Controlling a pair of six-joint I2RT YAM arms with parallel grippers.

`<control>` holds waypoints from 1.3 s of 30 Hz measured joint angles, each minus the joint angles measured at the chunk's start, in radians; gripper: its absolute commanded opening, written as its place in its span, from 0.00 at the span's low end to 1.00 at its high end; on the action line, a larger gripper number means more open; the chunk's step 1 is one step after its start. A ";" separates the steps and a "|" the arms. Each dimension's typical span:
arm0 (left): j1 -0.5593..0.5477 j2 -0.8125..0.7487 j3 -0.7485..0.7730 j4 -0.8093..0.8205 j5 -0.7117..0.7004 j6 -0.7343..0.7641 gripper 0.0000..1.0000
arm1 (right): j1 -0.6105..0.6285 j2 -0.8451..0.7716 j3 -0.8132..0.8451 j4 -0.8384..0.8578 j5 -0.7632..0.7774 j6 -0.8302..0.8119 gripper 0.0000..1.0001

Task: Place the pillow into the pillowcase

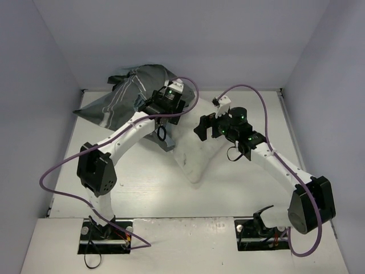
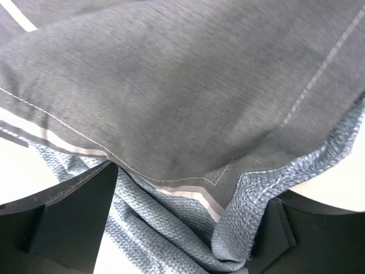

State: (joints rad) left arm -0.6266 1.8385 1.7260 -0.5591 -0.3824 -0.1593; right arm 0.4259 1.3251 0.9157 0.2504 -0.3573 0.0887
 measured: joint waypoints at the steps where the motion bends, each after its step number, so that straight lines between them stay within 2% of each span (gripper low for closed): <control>1: 0.004 0.002 0.003 0.000 -0.002 0.002 0.75 | 0.000 0.010 0.024 0.000 -0.002 -0.015 1.00; 2: 0.008 0.005 0.005 0.000 -0.004 0.003 0.75 | 0.000 0.011 0.026 0.000 -0.002 -0.016 1.00; 3: 0.015 0.009 0.007 0.002 -0.003 0.003 0.56 | 0.008 0.045 0.074 0.002 -0.003 -0.051 1.00; 4: 0.033 0.026 0.008 0.003 -0.003 0.003 0.56 | 0.008 0.047 0.076 0.003 -0.003 -0.053 1.00; 5: 0.045 0.032 0.008 0.004 0.008 0.005 0.48 | 0.015 0.064 0.089 -0.005 0.006 -0.075 1.00; 6: 0.057 0.038 0.010 0.003 0.020 0.005 0.29 | 0.024 0.089 0.115 -0.006 0.015 -0.097 1.00; 8: 0.087 0.047 0.017 0.003 0.050 0.005 0.08 | 0.050 0.160 0.179 0.000 0.031 -0.139 1.00; 9: 0.104 0.048 0.019 0.004 0.068 0.004 0.00 | 0.064 0.204 0.212 0.007 0.033 -0.158 1.00; 15: 0.170 0.045 0.024 0.002 0.168 0.003 0.00 | 0.111 0.496 0.379 0.060 0.027 -0.214 0.99; 16: 0.175 0.045 0.024 0.002 0.190 0.003 0.00 | 0.112 0.547 0.405 0.067 0.022 -0.215 0.92; 17: 0.180 0.043 0.024 0.000 0.219 0.005 0.00 | 0.111 0.595 0.435 0.076 0.006 -0.214 0.77; 18: 0.184 0.041 0.024 -0.002 0.254 0.007 0.00 | 0.111 0.644 0.472 0.085 -0.018 -0.212 0.24; 19: 0.186 0.038 0.024 -0.005 0.286 0.008 0.00 | 0.107 0.682 0.505 0.092 -0.038 -0.211 0.00; 22: 0.192 0.018 0.028 -0.026 0.416 0.008 0.00 | 0.091 0.740 0.598 0.090 -0.111 -0.164 0.00; 24: 0.191 0.013 0.081 -0.072 0.517 -0.003 0.00 | 0.090 0.734 0.653 0.057 -0.147 -0.133 0.00; 26: 0.190 0.013 0.168 -0.100 0.620 -0.022 0.00 | 0.095 0.716 0.705 0.035 -0.169 -0.105 0.00; 30: 0.189 0.019 0.460 -0.175 0.844 -0.144 0.00 | 0.105 0.602 0.715 0.051 -0.177 -0.036 0.00; 32: 0.189 0.001 0.528 -0.145 0.930 -0.225 0.00 | 0.103 0.540 0.712 0.086 -0.175 -0.007 0.00; 36: 0.196 -0.105 0.383 0.067 1.097 -0.431 0.00 | 0.112 0.413 0.614 0.195 -0.150 0.035 0.00; 39: 0.201 -0.143 0.261 0.224 1.185 -0.577 0.00 | 0.132 0.395 0.515 0.271 -0.105 0.066 0.00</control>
State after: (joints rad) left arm -0.4255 1.6955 1.9869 -0.3347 0.8028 -0.7364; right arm 0.5575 1.7199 1.4311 0.5217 -0.4622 0.1551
